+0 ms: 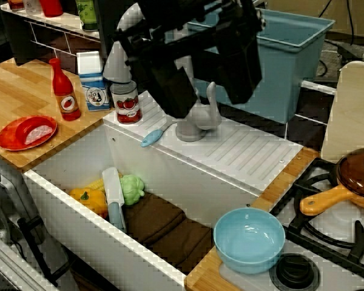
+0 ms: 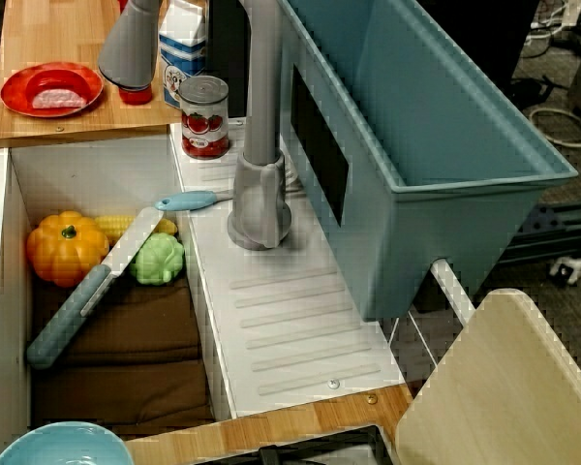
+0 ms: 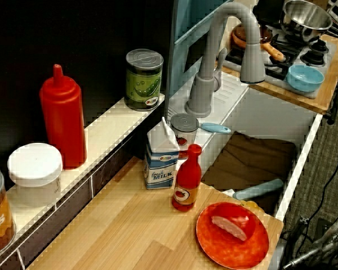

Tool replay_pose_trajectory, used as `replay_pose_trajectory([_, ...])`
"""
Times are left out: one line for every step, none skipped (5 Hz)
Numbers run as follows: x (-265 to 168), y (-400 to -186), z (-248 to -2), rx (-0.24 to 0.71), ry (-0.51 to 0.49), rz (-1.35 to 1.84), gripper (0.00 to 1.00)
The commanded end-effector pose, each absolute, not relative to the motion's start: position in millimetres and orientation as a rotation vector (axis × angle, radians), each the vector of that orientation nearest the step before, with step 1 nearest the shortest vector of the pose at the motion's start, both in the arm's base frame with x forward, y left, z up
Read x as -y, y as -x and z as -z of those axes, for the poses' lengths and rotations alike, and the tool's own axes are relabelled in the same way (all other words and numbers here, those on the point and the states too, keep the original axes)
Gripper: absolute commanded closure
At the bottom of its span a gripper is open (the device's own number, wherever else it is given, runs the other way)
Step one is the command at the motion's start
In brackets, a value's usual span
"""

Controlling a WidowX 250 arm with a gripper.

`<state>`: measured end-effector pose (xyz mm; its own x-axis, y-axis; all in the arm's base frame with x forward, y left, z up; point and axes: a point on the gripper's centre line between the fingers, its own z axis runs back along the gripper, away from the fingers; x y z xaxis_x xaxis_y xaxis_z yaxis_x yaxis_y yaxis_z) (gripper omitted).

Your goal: Lift bowl

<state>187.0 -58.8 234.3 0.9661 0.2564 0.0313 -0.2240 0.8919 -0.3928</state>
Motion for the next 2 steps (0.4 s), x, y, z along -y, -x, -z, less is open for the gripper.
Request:
replay_pose_trajectory([59, -187, -234, 0.083, 0.397, -0.250, 0.00])
replay_pose_trajectory([61, -191, -197, 0.100, 0.317, -0.272, 0.00])
